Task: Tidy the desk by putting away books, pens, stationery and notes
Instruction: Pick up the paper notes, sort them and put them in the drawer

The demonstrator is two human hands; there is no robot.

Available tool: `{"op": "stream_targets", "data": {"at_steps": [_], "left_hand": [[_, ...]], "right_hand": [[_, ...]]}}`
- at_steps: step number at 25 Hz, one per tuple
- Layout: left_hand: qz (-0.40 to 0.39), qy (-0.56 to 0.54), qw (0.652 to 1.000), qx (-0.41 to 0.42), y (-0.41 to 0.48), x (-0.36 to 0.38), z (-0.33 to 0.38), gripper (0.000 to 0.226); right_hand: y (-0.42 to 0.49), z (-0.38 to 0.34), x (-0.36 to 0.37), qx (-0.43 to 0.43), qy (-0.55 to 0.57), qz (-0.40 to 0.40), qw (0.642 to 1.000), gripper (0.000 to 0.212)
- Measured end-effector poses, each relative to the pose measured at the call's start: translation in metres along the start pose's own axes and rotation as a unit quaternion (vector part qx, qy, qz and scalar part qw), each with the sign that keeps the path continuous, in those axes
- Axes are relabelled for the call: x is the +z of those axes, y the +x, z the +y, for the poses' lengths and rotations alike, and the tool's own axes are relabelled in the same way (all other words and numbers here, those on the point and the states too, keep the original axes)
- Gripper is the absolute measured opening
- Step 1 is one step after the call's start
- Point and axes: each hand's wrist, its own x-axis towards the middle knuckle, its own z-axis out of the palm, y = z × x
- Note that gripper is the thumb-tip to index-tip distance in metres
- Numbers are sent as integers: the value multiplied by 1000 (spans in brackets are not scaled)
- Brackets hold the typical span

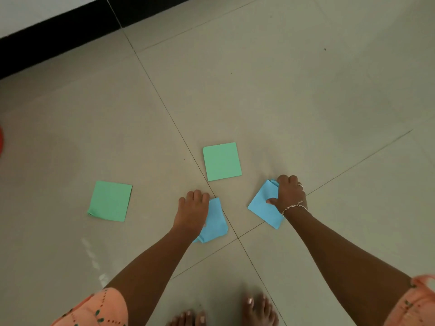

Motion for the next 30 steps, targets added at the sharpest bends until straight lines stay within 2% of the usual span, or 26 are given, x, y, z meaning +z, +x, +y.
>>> {"op": "stream_targets", "data": {"at_steps": [2,4,7,9,10,12,14,19,21,23,25,27,30], "left_hand": [[-31,9,999,-7,-1,-4,2,69],[-14,-7,1000,-17,3,1,2,41],[-27,-112,991,-63,-4,-6,0,25],[-35,-228,968,-99,-16,-18,-7,13],[-27,-278,954,-113,-25,-27,-10,7],[-7,-361,921,-145,-53,-54,-12,10],[19,-452,875,-174,-89,-89,-12,9],[69,-633,742,-211,-193,-188,-8,9],[87,-674,700,-218,-240,-234,-12,13],[100,-700,673,-217,-286,-284,-21,24],[124,-726,643,-211,-326,-331,-30,24],[149,-749,611,-208,-373,-379,-45,23],[194,-765,582,-195,-442,-434,-61,22]], "right_hand": [[4,-4,3,7,-18,15,1000,68],[6,-5,3,19,-29,-1,999,66],[3,-7,-3,26,19,-43,999,51],[-8,-3,-12,21,65,-55,996,36],[-17,0,-21,16,88,-56,994,31],[-44,6,-47,9,141,-47,989,21],[-80,10,-84,4,203,-29,979,7],[-191,11,-188,32,421,21,906,10],[-240,2,-237,30,459,27,888,18],[-288,-14,-289,20,494,31,868,23],[-329,-33,-339,-3,523,33,852,26],[-372,-57,-389,-42,541,28,840,27],[-426,-94,-450,-129,533,16,836,25]]}}
